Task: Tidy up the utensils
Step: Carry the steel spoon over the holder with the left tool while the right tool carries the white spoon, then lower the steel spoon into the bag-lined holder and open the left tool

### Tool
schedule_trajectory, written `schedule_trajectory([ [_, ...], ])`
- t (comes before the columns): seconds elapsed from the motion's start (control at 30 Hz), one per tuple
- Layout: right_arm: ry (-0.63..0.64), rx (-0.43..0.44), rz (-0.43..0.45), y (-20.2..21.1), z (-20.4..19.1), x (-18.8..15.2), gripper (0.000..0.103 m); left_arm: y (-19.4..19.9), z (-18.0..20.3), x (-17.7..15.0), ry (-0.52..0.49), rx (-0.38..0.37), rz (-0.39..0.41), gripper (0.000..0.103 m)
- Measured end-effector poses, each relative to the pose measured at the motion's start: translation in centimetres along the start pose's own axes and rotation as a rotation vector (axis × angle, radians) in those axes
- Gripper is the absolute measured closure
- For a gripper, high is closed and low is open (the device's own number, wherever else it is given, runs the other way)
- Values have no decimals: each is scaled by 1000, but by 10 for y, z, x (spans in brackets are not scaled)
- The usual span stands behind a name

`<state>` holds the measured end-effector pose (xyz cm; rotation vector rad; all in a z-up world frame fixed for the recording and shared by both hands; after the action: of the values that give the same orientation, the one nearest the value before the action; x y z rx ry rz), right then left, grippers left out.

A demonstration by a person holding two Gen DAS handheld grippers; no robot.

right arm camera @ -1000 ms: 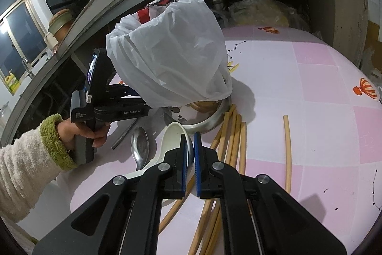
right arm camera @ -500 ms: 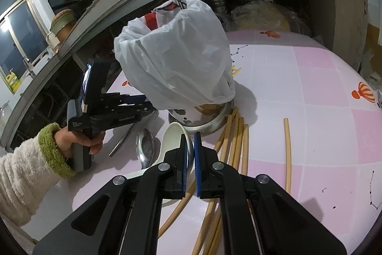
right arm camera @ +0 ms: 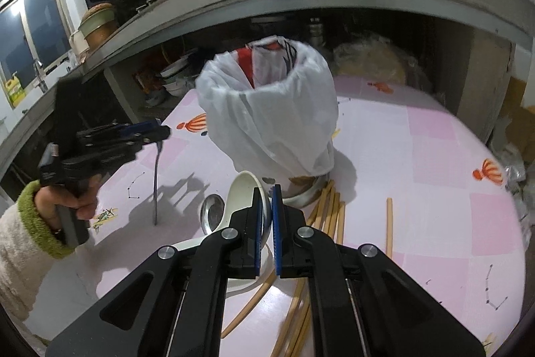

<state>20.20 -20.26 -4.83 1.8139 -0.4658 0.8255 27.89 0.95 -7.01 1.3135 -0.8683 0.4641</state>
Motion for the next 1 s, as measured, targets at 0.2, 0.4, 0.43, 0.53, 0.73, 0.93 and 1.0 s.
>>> schedule_trajectory([
  [0.2,46,-16,34,20,-10,14,97,43,-2,16,12,2,87,68],
  [0.4,58,-19,54,36,-13,32,97,73,3,42,16,-15,146,68],
  [0.43,60,-17,62,41,-13,37,97,77,6,46,13,-19,150,68],
  [0.53,74,-15,97,59,-14,57,97,94,16,68,5,-47,173,68],
  [0.73,133,-36,193,102,-17,115,97,132,41,128,-34,-101,270,68],
  [0.93,195,-132,267,124,-9,171,97,143,71,181,-61,-149,324,68],
  [1.0,224,-183,277,122,-5,183,97,137,83,193,-70,-176,325,68],
])
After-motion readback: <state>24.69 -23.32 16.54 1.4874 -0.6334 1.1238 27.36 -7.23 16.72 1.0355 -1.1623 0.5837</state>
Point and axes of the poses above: each gripper's, at about its wrist camera, not at the fingertips, and y roughly against the way its jaws point, z to its right, x to its top, the point moved 6 cm from there along -y, roughly the way its jaws point, and after that the axes turned 2 degrees about x, right-handed, at the moved point
